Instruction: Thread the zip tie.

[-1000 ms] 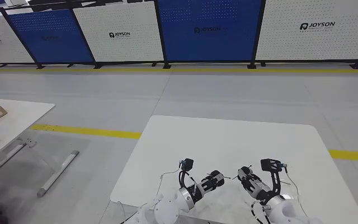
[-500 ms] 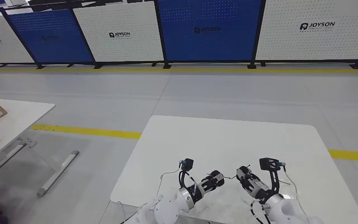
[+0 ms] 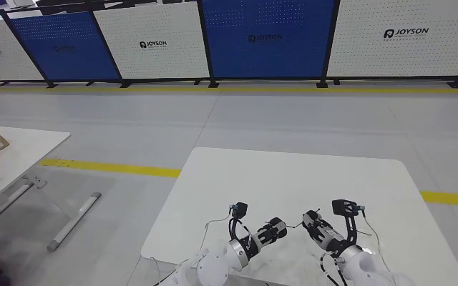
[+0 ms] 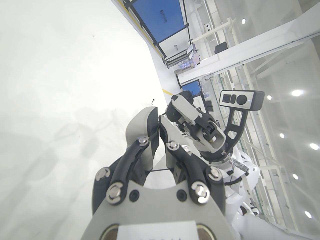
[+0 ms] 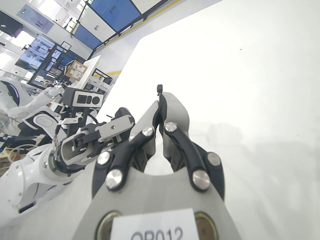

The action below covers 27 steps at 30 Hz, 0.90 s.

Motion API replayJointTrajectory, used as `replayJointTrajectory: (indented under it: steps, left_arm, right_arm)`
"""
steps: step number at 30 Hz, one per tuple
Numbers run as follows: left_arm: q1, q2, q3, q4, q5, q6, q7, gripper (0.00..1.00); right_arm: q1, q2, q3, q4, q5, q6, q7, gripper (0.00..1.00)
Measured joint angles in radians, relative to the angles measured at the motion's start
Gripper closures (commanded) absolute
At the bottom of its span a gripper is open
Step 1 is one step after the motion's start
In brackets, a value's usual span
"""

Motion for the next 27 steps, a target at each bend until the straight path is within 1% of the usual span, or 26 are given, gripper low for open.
replayJointTrajectory:
  steps: [15, 27]
  left_arm:
    - [0.0, 0.0, 0.0, 0.0, 0.0, 0.0, 0.0, 1.0]
    - [0.0, 0.0, 0.0, 0.0, 0.0, 0.0, 0.0, 1.0]
  right_arm:
    - [-0.025, -0.003, 0.015, -0.02, -0.019, -0.015, 0.008, 1.0]
    - [-0.005, -0.011, 0.003, -0.004, -0.029, -0.007, 0.03, 1.0]
